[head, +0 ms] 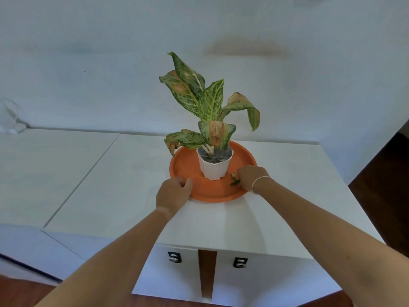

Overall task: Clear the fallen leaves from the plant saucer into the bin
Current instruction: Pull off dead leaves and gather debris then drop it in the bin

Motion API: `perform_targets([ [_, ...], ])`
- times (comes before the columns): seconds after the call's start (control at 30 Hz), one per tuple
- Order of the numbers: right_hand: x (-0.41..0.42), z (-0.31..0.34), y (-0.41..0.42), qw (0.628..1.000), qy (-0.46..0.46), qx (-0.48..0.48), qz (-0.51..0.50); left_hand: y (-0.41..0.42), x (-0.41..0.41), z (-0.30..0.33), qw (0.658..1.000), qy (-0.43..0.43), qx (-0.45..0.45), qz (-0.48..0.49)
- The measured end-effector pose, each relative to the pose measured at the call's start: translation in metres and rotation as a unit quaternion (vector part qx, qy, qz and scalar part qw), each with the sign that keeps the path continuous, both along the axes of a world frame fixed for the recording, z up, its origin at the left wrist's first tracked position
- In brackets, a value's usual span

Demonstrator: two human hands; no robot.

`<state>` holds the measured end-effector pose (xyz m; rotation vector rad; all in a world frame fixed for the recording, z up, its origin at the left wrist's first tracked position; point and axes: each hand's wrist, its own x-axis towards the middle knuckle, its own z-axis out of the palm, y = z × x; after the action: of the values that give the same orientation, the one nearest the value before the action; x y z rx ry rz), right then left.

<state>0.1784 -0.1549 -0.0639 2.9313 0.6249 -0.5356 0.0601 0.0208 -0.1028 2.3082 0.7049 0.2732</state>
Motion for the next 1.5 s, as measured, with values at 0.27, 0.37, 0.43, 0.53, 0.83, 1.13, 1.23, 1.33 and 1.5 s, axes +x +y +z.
perform_targets([
  [0.27, -0.008, 0.019, -0.014, 0.975, 0.088, 0.194, -0.059, -0.013, 0.007, 0.002, 0.999, -0.006, 0.015, -0.031],
  [0.37, 0.009, -0.002, -0.031, 0.915, 0.190, 0.311, -0.173, -0.019, 0.009, 0.004, 0.998, -0.011, 0.009, -0.061],
  [0.43, 0.011, -0.003, -0.040, 0.847, 0.267, 0.399, -0.231, -0.023, 0.011, 0.006, 0.996, -0.008, 0.023, -0.083],
  [0.53, 0.007, -0.008, -0.048, 0.746, 0.341, 0.493, -0.291, -0.031, 0.014, 0.007, 0.990, 0.010, 0.072, -0.125],
  [0.83, -0.007, -0.025, -0.058, 0.564, 0.419, 0.614, -0.360, -0.058, 0.039, 0.011, 0.943, 0.085, 0.190, -0.258],
  [1.13, -0.015, -0.042, -0.071, 0.498, 0.440, 0.651, -0.366, -0.073, 0.063, 0.005, 0.930, 0.152, 0.171, -0.287],
  [1.23, -0.018, -0.049, -0.077, 0.469, 0.452, 0.653, -0.387, -0.072, 0.069, 0.001, 0.926, 0.161, 0.163, -0.299],
  [1.33, -0.021, -0.054, -0.082, 0.451, 0.466, 0.653, -0.392, -0.072, 0.074, 0.000, 0.922, 0.169, 0.166, -0.305],
  [1.5, -0.021, -0.055, -0.083, 0.442, 0.471, 0.658, -0.387, -0.073, 0.078, -0.002, 0.926, 0.158, 0.170, -0.297],
])
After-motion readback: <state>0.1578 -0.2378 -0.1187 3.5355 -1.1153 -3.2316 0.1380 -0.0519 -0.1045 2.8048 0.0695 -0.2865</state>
